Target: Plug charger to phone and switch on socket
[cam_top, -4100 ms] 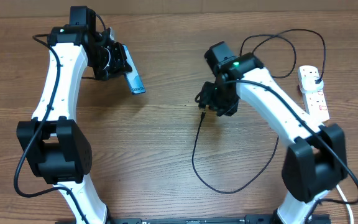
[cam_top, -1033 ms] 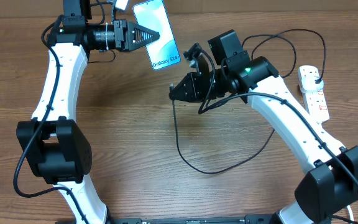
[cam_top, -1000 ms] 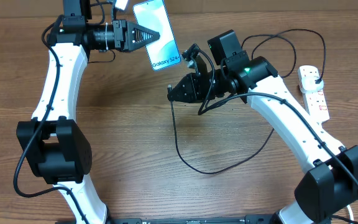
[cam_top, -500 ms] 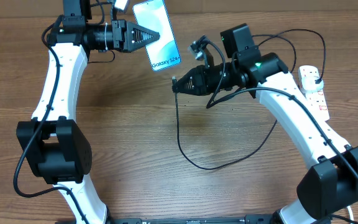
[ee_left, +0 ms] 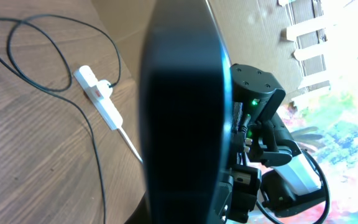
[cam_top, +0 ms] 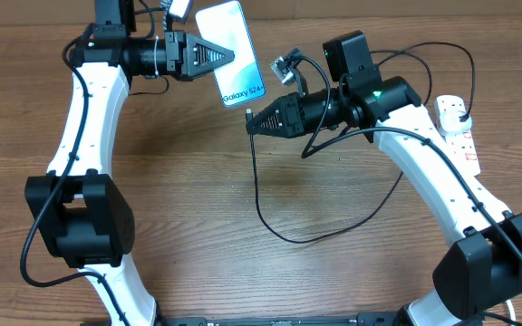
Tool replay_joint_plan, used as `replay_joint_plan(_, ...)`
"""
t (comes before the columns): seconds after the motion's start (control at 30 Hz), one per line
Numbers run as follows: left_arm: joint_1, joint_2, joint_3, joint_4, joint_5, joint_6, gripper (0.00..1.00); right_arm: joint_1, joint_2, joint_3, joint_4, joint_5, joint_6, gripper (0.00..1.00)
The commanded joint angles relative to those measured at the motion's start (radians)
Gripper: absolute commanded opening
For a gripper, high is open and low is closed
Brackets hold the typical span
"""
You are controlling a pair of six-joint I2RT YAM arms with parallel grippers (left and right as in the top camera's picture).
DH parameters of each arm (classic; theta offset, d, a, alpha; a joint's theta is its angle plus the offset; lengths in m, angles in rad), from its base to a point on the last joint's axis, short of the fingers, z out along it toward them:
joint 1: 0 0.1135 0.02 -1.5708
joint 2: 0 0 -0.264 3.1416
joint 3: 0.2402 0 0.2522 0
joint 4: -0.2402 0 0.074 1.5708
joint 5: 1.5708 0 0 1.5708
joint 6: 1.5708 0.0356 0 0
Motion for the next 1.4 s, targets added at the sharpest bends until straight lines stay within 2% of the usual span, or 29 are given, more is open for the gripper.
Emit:
replay_joint_plan(0.0,-0.021,-0.008,0.016,-0.007,0.049,0.000,0.04,0.000,-0.003,0.014,0.002,-0.037,-0.016,0.04)
replay_joint_plan(0.2,-0.031,-0.008,0.016,-0.006,0.049,0.000,0.04,0.000,-0.003,0.014,-0.053,0.044,-0.017,0.04)
replay_joint_plan(0.77,-0.032,-0.008,0.016,0.005,0.049,0.009,0.04,-0.024,-0.003,0.014,-0.034,0.041,-0.020,0.04)
replay_joint_plan(1.37,-0.034,-0.008,0.016,0.005,0.049,0.008,0.04,-0.030,-0.002,0.014,-0.005,-0.056,-0.016,0.04)
